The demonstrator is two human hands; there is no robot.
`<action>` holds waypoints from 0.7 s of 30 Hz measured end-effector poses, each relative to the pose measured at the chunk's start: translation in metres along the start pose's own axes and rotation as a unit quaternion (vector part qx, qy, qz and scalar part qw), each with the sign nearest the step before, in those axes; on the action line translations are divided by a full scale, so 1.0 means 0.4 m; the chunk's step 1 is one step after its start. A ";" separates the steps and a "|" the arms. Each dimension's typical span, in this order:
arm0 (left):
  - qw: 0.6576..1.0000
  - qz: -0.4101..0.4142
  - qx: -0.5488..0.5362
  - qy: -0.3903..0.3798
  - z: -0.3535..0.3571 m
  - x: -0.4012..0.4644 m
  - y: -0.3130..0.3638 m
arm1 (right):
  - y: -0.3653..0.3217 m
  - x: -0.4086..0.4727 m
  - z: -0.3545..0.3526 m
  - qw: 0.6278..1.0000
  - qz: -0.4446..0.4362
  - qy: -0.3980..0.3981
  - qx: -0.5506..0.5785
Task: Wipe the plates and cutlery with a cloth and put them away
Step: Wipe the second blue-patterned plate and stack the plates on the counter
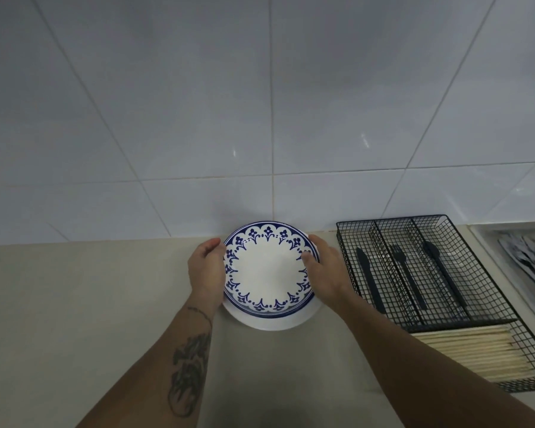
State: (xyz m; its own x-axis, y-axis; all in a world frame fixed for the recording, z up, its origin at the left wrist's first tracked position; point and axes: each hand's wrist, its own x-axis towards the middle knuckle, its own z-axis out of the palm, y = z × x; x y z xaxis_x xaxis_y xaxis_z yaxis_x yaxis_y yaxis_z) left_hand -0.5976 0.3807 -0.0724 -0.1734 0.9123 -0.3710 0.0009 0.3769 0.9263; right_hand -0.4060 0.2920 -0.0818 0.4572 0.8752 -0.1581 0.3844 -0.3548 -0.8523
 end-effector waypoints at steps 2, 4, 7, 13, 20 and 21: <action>0.998 0.039 0.053 0.009 -0.008 -0.021 0.010 | -0.009 -0.022 -0.014 0.998 -0.025 0.015 -0.053; 0.992 0.070 0.102 0.005 -0.022 -0.053 0.026 | -0.022 -0.052 -0.033 0.996 -0.041 0.022 -0.072; 0.988 0.096 0.119 0.003 -0.054 -0.113 0.051 | -0.043 -0.124 -0.074 0.998 -0.036 0.008 -0.051; 0.982 0.152 0.099 -0.048 -0.093 -0.278 0.078 | -0.045 -0.298 -0.183 0.997 -0.047 0.033 -0.046; 0.973 0.109 0.053 -0.197 -0.058 -0.498 0.017 | 0.048 -0.551 -0.321 0.995 -0.015 0.099 0.003; 0.970 0.104 0.051 -0.215 -0.043 -0.530 -0.001 | 0.068 -0.583 -0.344 0.994 -0.002 0.107 0.011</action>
State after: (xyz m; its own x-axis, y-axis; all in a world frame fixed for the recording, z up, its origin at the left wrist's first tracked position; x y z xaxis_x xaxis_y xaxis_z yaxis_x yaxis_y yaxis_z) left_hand -0.5778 0.1845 0.0069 0.2672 0.9445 -0.1912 0.0926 0.1723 0.9807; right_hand -0.3920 0.0329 0.0004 0.6166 0.7858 -0.0472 0.3695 -0.3418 -0.8641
